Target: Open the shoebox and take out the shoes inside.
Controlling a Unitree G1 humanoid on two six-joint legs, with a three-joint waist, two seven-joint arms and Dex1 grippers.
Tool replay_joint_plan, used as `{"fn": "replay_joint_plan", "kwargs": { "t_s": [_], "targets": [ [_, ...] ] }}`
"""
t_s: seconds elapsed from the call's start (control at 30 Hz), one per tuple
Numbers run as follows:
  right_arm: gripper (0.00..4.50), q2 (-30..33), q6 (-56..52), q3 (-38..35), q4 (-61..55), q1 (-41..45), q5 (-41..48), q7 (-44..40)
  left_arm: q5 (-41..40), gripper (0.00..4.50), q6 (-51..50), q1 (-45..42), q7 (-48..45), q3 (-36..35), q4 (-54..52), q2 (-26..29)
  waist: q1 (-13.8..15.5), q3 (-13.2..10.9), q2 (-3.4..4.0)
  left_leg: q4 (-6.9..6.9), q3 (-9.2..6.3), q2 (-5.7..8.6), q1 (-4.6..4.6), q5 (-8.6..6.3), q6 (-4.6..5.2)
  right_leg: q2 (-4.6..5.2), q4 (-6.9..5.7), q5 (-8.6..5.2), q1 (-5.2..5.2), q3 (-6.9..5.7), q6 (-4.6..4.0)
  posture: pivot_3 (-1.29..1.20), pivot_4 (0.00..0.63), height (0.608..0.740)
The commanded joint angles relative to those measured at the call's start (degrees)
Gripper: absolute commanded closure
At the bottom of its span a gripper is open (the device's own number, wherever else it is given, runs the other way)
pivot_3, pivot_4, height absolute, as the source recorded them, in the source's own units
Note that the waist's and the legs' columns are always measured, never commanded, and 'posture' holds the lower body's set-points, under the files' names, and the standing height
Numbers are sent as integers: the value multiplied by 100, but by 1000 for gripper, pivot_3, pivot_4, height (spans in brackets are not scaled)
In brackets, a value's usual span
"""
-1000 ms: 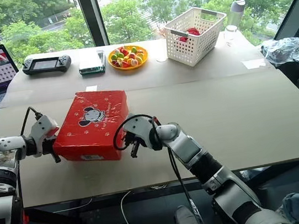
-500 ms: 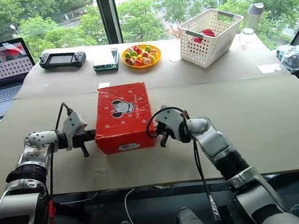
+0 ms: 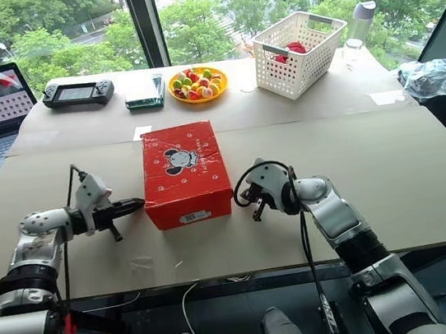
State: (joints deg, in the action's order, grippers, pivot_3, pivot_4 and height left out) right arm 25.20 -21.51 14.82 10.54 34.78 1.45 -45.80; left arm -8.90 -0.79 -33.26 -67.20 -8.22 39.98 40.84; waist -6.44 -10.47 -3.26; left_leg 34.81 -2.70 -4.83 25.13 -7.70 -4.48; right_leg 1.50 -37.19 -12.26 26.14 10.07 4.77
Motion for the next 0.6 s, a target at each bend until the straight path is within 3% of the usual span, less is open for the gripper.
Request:
{"fn": "replay_joint_plan", "kwargs": {
  "t_s": [0.03, 0.23, 0.6],
  "targets": [
    [4500, -115, 279, -183, -31, 128, 389, -389, -1159, 4492, -1586, 1150, 412, -1099, -2211, 294, -68, 0, 0, 1, 0, -3, 0, 0, 0, 0, 3, 1, 0, 0, -1, 0, 150, 725],
    [4500, -276, 432, -278, 441, 427, 758, -978, -1738, 4492, -2622, 2390, 1156, -1614, -3908, 145, -21, 0, 0, 11, -3, -1, -2, 0, -1, 4, 3, -1, -11, -8, -3, 0, 150, 725],
    [4500, -693, 282, -739, 1124, 1170, 1249, -1269, -1995, 4492, -2857, 2715, 1618, -1652, -4404, 132, -84, 0, 0, 2, -7, -2, -4, 1, -2, 2, 6, -4, -10, -16, -10, 0, 150, 725]
  ]
}}
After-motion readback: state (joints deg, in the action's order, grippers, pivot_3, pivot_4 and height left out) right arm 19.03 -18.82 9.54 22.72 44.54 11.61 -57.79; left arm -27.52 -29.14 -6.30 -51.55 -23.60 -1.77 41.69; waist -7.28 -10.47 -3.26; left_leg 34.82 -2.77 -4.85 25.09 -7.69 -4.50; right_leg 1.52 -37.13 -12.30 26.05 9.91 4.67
